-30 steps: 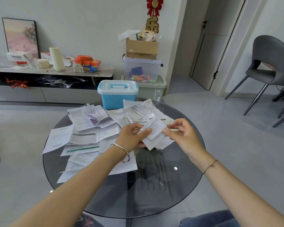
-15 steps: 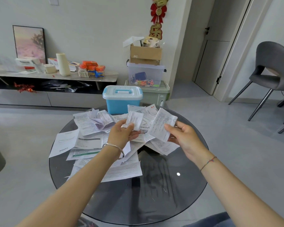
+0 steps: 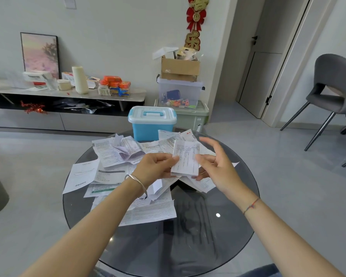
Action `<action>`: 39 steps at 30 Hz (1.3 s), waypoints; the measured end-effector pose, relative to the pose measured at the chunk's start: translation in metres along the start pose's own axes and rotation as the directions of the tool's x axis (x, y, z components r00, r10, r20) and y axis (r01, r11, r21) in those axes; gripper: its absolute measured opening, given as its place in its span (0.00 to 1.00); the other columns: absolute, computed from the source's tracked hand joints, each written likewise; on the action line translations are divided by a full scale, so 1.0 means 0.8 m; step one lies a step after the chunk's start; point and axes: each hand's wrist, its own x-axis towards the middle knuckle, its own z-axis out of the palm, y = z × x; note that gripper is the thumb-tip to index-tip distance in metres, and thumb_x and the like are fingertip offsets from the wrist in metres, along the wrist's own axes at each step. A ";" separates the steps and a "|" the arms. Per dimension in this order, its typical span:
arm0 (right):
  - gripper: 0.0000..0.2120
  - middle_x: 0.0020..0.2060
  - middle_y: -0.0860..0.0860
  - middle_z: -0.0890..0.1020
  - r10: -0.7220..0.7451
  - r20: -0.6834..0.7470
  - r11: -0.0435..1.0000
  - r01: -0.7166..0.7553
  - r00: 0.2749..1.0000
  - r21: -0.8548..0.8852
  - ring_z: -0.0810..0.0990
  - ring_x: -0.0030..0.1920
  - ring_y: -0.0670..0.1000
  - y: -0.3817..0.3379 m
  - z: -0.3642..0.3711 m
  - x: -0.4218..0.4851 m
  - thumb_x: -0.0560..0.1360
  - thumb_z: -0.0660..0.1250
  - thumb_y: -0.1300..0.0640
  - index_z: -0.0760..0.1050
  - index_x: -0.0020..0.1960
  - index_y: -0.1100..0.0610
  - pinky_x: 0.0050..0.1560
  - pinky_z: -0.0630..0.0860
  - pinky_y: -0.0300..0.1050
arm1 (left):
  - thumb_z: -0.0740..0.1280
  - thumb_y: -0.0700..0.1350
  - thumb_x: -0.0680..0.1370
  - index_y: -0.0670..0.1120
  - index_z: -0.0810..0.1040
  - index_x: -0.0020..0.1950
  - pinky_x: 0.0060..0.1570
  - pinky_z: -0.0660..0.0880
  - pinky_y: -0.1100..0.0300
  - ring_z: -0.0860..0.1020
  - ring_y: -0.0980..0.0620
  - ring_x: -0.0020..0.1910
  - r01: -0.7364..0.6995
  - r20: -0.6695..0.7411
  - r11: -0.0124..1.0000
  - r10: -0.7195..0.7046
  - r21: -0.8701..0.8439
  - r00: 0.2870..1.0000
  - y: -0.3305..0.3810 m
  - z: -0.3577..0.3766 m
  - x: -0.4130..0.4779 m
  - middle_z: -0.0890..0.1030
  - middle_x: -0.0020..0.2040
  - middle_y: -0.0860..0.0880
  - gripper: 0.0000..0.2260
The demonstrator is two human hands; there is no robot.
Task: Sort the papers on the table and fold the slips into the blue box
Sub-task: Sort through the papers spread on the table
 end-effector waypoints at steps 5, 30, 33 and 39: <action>0.17 0.49 0.49 0.84 -0.160 0.065 0.966 0.169 0.985 -0.193 0.83 0.44 0.47 -0.002 -0.006 -0.003 0.76 0.64 0.70 0.80 0.53 0.49 0.48 0.78 0.38 | 0.68 0.42 0.77 0.43 0.83 0.47 0.45 0.81 0.63 0.81 0.50 0.45 0.063 -0.001 0.993 -0.063 -0.104 0.998 0.006 -0.008 0.003 0.83 0.49 0.43 0.05; 0.07 0.37 0.57 0.85 0.031 0.015 0.995 -0.033 0.999 0.097 0.84 0.37 0.51 -0.005 -0.002 -0.002 0.76 0.66 0.65 0.73 0.40 0.64 0.41 0.80 0.39 | 0.75 0.38 0.70 0.48 0.77 0.50 0.48 0.81 0.57 0.85 0.50 0.42 -0.337 -0.135 0.938 0.345 0.078 0.929 0.007 0.016 -0.012 0.85 0.47 0.47 0.13; 0.07 0.38 0.58 0.85 0.012 -0.002 0.996 -0.011 1.000 0.093 0.84 0.37 0.51 -0.008 0.003 -0.005 0.77 0.65 0.65 0.69 0.41 0.62 0.39 0.80 0.40 | 0.74 0.37 0.70 0.47 0.77 0.48 0.43 0.81 0.61 0.84 0.51 0.41 -0.340 -0.169 0.940 0.341 0.040 0.925 0.006 0.019 -0.010 0.85 0.44 0.50 0.11; 0.07 0.38 0.56 0.85 0.058 0.009 0.991 -0.058 0.998 0.122 0.84 0.36 0.49 -0.009 0.005 -0.004 0.78 0.64 0.61 0.73 0.55 0.63 0.35 0.79 0.38 | 0.74 0.36 0.70 0.45 0.77 0.46 0.39 0.80 0.64 0.84 0.52 0.39 -0.323 -0.215 0.946 0.312 -0.017 0.925 0.005 0.022 -0.008 0.84 0.43 0.49 0.10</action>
